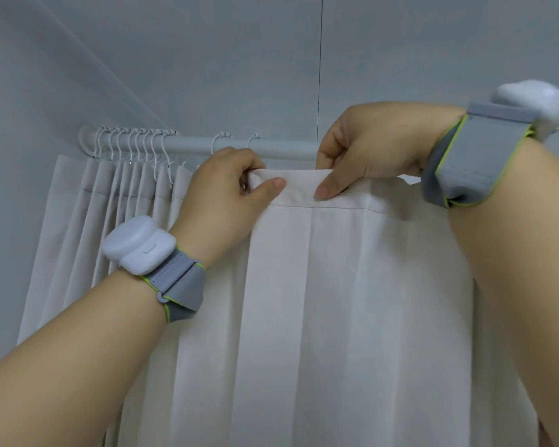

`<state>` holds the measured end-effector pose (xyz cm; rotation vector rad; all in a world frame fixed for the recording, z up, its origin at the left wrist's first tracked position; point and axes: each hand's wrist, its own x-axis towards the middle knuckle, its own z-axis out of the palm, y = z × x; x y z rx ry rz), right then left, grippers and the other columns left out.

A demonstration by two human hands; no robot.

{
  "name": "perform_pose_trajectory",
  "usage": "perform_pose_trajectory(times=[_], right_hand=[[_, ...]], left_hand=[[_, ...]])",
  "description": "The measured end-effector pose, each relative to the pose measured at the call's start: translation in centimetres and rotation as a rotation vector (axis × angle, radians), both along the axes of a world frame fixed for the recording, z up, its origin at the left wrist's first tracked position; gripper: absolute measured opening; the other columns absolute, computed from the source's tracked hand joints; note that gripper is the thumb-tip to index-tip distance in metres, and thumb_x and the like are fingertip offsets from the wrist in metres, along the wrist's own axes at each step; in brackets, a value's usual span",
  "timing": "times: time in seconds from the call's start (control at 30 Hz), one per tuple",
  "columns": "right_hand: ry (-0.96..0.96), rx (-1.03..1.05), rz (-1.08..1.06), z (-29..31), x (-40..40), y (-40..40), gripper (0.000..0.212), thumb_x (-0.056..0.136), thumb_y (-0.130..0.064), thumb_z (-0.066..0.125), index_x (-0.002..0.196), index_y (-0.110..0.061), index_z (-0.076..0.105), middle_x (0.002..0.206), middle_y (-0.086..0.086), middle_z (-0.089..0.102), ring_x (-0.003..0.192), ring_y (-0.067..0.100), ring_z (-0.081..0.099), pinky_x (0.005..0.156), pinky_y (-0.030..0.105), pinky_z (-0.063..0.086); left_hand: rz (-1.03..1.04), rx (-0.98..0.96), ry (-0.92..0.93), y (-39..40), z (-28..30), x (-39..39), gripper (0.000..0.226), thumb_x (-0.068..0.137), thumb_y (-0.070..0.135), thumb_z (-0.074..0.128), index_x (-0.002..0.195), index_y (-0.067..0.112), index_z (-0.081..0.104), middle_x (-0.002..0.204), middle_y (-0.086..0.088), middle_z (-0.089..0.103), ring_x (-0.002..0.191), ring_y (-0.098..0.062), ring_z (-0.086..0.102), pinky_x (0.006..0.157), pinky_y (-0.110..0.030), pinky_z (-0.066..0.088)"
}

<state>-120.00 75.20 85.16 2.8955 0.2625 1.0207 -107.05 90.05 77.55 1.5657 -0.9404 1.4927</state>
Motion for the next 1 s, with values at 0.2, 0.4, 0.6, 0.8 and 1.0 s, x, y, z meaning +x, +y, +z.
perform_pose_trajectory(times=[0.2,0.4,0.6,0.8,1.0], right_hand=[[-0.039,0.062,0.063,-0.8,0.8,-0.4,0.013,0.072,-0.029,0.08,0.081,-0.021,0.075,0.073,-0.007,0.072,0.064,0.009,0.06,0.071,0.026,0.05],[-0.166,0.133,0.123,-1.1,0.8,-0.9,0.022,0.065,-0.03,0.085,0.081,-0.02,0.074,0.073,-0.003,0.068,0.065,0.009,0.056,0.064,0.024,0.043],[-0.32,0.191,0.285,-0.9,-0.1,-2.4,0.01,0.077,-0.01,0.07,0.084,-0.017,0.073,0.074,0.002,0.069,0.053,-0.001,0.053,0.055,0.012,0.043],[-0.331,-0.202,-0.11,1.1,1.2,-1.3,0.037,0.092,-0.043,0.052,0.123,-0.024,0.057,0.123,0.0,0.056,0.113,0.019,0.052,0.093,0.031,0.041],[-0.27,-0.367,-0.245,0.4,1.9,-1.2,0.011,0.093,-0.024,0.051,0.093,-0.014,0.047,0.084,0.003,0.045,0.084,0.026,0.043,0.069,0.032,0.031]], left_hand=[[0.207,0.023,-0.073,0.7,0.1,-0.8,0.012,0.081,0.022,0.059,0.091,0.023,0.066,0.093,0.004,0.06,0.088,-0.022,0.053,0.081,-0.033,0.038],[0.172,0.276,-0.033,-2.4,0.4,-4.0,0.038,0.083,0.05,0.04,0.111,0.033,0.06,0.089,0.015,0.059,0.104,-0.016,0.05,0.104,-0.044,0.027],[-0.005,0.248,-0.013,-3.4,0.9,-2.8,0.037,0.082,0.05,0.061,0.062,0.02,0.054,0.051,0.007,0.044,0.052,-0.003,0.04,0.06,-0.029,0.023],[-0.08,0.209,0.088,-5.1,0.8,-2.7,0.036,0.074,0.052,0.058,0.06,0.019,0.055,0.049,0.008,0.041,0.049,-0.005,0.038,0.065,-0.031,0.026],[0.126,0.147,0.043,-5.5,0.5,-2.2,0.029,0.088,0.042,0.058,0.069,0.02,0.06,0.055,0.006,0.046,0.07,-0.021,0.05,0.086,-0.037,0.038]])
